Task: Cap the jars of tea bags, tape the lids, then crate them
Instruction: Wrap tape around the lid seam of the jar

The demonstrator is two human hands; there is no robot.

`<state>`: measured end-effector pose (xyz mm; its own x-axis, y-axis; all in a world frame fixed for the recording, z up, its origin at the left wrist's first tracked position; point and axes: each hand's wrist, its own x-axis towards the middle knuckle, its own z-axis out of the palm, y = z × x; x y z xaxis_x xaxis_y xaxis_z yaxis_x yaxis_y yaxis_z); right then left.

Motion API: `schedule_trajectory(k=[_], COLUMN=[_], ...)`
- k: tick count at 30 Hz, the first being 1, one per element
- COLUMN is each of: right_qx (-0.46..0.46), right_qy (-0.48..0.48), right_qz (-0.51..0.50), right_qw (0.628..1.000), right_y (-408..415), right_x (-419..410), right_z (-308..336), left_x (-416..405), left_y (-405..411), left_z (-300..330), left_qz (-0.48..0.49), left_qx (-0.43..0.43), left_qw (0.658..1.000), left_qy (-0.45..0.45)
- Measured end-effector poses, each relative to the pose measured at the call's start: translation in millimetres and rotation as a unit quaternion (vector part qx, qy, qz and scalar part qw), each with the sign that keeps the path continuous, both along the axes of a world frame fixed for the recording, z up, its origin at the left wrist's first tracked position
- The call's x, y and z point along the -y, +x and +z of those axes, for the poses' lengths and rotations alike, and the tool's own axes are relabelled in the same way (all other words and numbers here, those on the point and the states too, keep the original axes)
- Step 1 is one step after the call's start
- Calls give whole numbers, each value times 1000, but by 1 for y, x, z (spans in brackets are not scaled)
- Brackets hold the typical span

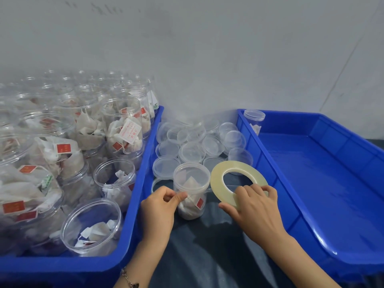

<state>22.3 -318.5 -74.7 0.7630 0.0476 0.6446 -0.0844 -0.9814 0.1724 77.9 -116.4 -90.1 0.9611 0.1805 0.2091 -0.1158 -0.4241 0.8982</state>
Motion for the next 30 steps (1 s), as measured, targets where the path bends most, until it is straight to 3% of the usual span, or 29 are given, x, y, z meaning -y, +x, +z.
schedule_trajectory(k=[7,11,14,21,26,30], right_qx=[-5,-17,-21,-25,-162,-160], right_qy=[-1,2,0,-35,-35,-9], right_qz=[-7,-16,-21,-25,-56,-17], right_qw=[1000,1000,1000,999,985,987], right_y=[0,1,1,1,11,23], right_x=[-2,-4,-5,2,10,24], right_z=[-1,-2,-3,11,37,37], left_x=[3,3,12,24,15,9], left_y=[5,7,5,13,7,3], left_z=[-7,-16,-20,-13,-5,-2], left_qz=[-50,-94,-164,-134,-173,-230], left_qx=[-24,1,-27,-47,-94,-128], left_qw=[985,983,976,982,963,936], left_qy=[-166,-159,-140,-127,-181,-232])
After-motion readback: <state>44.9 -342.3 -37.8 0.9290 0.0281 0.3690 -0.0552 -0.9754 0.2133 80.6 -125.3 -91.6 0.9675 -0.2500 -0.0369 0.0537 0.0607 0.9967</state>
